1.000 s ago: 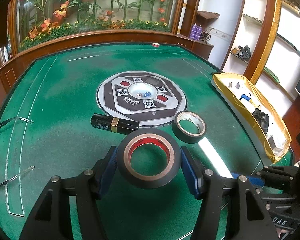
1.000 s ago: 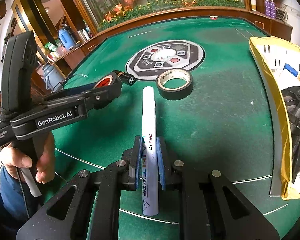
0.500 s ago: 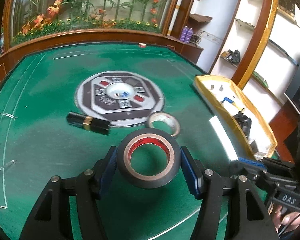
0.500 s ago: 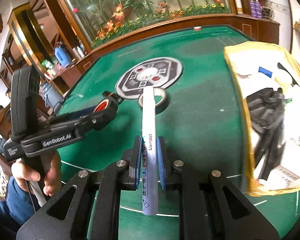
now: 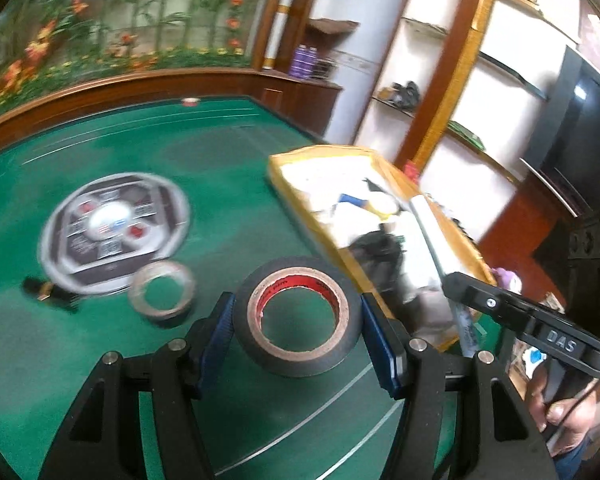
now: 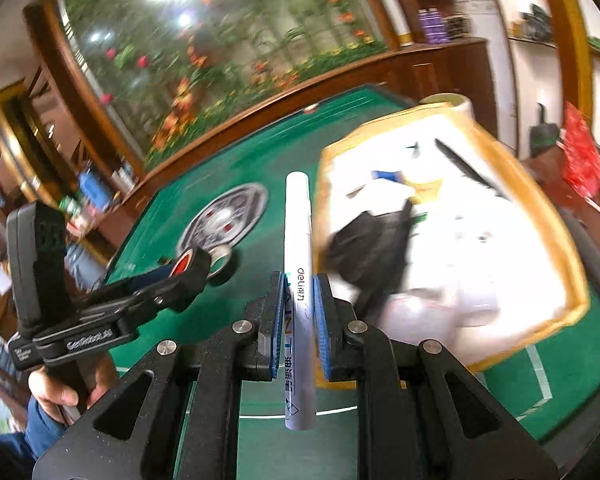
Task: Organize rigid objects
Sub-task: 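Carry the black tape roll and white marker over the tray with both tools, then lower the tape roll and marker into the tray and open both tools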
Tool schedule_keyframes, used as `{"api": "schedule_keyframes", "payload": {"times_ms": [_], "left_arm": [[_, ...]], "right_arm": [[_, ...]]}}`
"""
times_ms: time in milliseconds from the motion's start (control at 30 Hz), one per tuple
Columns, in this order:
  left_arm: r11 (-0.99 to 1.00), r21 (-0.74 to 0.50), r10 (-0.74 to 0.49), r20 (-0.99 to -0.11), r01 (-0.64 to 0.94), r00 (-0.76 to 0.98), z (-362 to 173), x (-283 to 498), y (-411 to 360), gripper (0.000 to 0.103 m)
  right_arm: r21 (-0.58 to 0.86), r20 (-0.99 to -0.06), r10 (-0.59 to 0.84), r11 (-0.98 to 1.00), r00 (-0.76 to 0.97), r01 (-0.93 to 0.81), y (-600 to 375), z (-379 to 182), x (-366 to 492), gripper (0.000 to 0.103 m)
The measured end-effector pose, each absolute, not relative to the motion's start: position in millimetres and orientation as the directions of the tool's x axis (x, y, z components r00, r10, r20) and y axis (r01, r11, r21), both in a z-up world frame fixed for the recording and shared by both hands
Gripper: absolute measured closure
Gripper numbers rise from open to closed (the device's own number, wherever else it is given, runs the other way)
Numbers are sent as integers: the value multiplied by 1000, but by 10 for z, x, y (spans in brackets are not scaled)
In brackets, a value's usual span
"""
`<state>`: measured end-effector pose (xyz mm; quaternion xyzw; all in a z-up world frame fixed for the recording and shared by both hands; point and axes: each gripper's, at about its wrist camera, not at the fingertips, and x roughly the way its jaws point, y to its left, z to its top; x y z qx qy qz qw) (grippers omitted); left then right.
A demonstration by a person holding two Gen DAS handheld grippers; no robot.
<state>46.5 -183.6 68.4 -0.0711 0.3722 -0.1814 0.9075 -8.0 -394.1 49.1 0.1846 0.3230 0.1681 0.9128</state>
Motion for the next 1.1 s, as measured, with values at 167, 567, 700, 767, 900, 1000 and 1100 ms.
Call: {"api": "schedule_keyframes", "payload": {"times_ms": [167,567,700,767,900,1000,1100], "left_arm": [[896,-272,-440,-639,350,631,765,597,-2306,41],[862,-212,-470,-672,460,573,551,771,-3102,41],[864,-188,-460,-674,467,579,495,782,-3173,41],[862,-171,-455,-677,477,579,480,780,-3212,41],[859,-189,-461,-687,475,562,406,796,-3215,40],[859,-191,-463,-685,475,562,416,782,-3206,40],[852,-227,-487,-672,471,557,441,744,-3184,31]], "right_arm": [[466,-516,369,878,773,-109,-4383,484,-92,89],[434,-587,261,900,767,26,-4837,330,340,89],[445,-596,266,895,757,36,-4885,258,462,89],[445,-601,264,895,755,41,-4892,229,483,89],[448,-596,271,893,756,33,-4885,223,485,89],[455,-593,275,890,757,33,-4895,220,467,88],[453,-597,273,891,754,35,-4900,225,446,86]]}}
